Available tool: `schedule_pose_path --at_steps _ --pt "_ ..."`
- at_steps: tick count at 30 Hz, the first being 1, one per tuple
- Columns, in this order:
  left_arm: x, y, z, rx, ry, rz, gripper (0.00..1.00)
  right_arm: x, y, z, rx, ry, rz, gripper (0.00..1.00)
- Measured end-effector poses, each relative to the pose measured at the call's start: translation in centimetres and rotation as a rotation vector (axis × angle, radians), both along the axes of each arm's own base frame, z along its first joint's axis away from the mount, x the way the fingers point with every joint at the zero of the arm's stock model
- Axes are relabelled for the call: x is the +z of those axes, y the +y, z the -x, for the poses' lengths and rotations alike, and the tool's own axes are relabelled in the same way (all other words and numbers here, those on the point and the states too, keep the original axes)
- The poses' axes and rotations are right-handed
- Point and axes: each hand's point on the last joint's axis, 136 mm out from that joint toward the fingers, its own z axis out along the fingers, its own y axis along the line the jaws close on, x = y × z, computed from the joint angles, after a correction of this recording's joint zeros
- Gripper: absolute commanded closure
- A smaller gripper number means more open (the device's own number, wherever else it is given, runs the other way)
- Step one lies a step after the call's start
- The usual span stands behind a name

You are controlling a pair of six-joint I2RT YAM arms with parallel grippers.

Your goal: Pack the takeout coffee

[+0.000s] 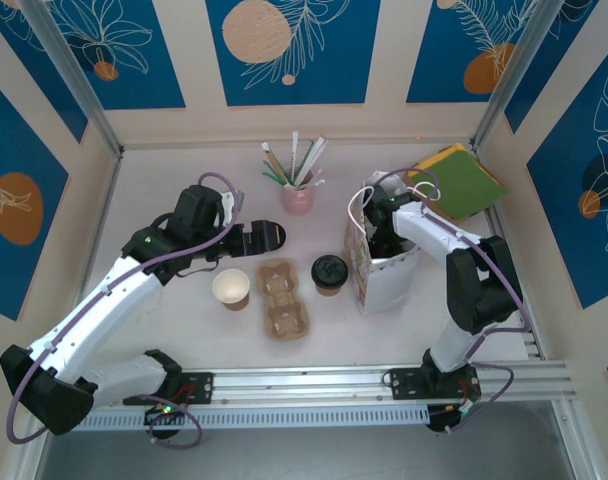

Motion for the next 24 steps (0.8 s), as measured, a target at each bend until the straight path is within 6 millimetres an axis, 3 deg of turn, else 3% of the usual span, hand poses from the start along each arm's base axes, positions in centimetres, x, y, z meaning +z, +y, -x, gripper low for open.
schedule_pose_path --at_steps 24 --pt "0.03 0.06 0.09 0.0 -0.002 0.001 0.0 -0.92 0.2 0.1 -0.007 0.011 0.005 0.62"
